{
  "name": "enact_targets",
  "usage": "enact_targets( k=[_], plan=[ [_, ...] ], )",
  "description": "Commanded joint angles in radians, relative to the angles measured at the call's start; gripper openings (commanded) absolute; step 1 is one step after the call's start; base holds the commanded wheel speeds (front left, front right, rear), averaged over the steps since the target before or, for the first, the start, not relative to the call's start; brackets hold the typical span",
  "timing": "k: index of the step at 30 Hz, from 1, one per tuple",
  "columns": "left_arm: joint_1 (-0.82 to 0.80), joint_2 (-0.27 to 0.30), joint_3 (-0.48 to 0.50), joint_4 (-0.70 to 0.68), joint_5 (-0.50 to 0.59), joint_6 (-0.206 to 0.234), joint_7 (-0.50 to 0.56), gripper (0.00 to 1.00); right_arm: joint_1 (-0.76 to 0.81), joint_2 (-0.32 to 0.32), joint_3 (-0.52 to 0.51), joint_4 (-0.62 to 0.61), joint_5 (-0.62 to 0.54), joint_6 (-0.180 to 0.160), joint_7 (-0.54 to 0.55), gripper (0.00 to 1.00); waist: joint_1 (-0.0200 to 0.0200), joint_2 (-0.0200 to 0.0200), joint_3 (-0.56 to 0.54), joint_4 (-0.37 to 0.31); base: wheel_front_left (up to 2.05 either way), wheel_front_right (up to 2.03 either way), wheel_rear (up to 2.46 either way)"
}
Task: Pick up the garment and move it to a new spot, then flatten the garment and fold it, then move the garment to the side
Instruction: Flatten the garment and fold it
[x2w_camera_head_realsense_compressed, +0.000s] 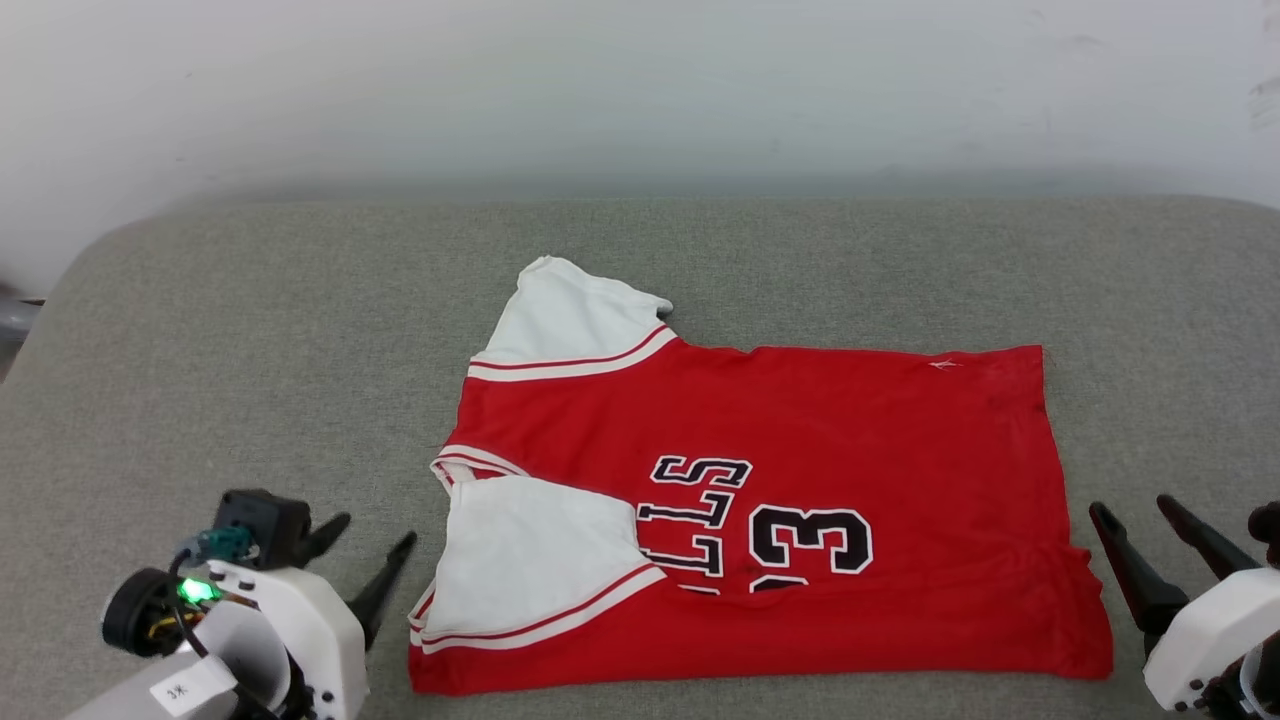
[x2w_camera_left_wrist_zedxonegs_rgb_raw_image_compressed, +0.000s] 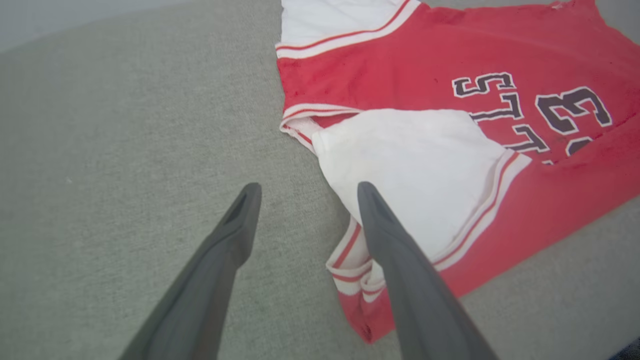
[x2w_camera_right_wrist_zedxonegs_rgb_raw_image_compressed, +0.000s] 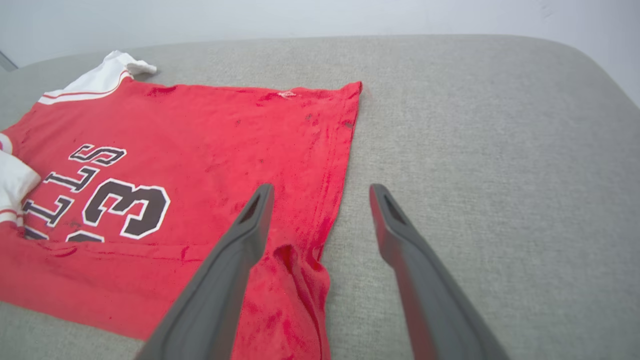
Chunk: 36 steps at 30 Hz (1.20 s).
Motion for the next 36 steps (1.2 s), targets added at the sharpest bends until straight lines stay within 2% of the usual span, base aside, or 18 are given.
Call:
enact_targets(
  k=[1,4,9,12,13,19,20,26,32,36],
  plan=[
    [-0.035,0.017,0.025,-0.026,0.018,0.023,-0.024,1.0,0.004,0.03,-0.034,-0.028,-0.038,-0.001,-0.051,1.0,0.0,0.0,-0.005,-0.008,0.0,0.0,0.0],
    [-0.08,0.043,0.05,-0.049,0.052,0.046,-0.04,1.0,-0.001,0.073,-0.073,-0.073,-0.092,-0.001,-0.107,1.0,0.0,0.0,-0.002,-0.024,0.0,0.0,0.0],
    [-0.197,0.046,0.088,-0.071,0.096,0.042,-0.042,1.0,-0.013,0.159,-0.128,-0.172,-0.192,-0.001,-0.183,1.0,0.0,0.0,0.027,-0.056,0.0,0.0,0.0],
    [-0.282,0.029,0.104,-0.057,0.109,0.018,-0.022,1.0,-0.017,0.213,-0.156,-0.235,-0.24,-0.001,-0.214,1.0,0.0,0.0,0.057,-0.077,0.0,0.0,0.0],
    [-0.282,0.029,0.104,-0.057,0.109,0.018,-0.022,1.0,-0.017,0.213,-0.156,-0.235,-0.24,-0.001,-0.214,1.0,0.0,0.0,0.057,-0.077,0.0,0.0,0.0],
    [-0.455,-0.011,0.12,0.025,0.107,-0.061,0.064,1.0,-0.008,0.284,-0.152,-0.329,-0.321,-0.001,-0.246,1.0,0.0,0.0,0.147,-0.123,0.0,0.0,0.0],
    [-0.541,-0.035,0.126,0.095,0.079,-0.105,0.141,1.0,-0.026,0.293,-0.136,-0.344,-0.342,-0.001,-0.244,1.0,0.0,0.0,0.204,-0.149,0.0,0.0,0.0],
    [-0.711,-0.059,0.113,0.248,0.024,-0.174,0.379,1.0,-0.063,0.308,-0.106,-0.356,-0.364,-0.001,-0.265,1.0,0.0,0.0,0.312,-0.192,0.0,0.0,0.0],
    [-0.843,-0.066,0.067,0.346,0.004,-0.217,0.634,1.0,-0.107,0.304,-0.081,-0.349,-0.383,-0.001,-0.28,1.0,0.0,0.0,0.402,-0.224,0.0,0.0,0.0],
    [-0.906,-0.071,0.053,0.392,0.014,-0.223,0.716,1.0,-0.142,0.297,-0.067,-0.343,-0.383,-0.001,-0.291,1.0,0.0,0.0,0.447,-0.242,0.0,0.0,0.0]
  ],
)
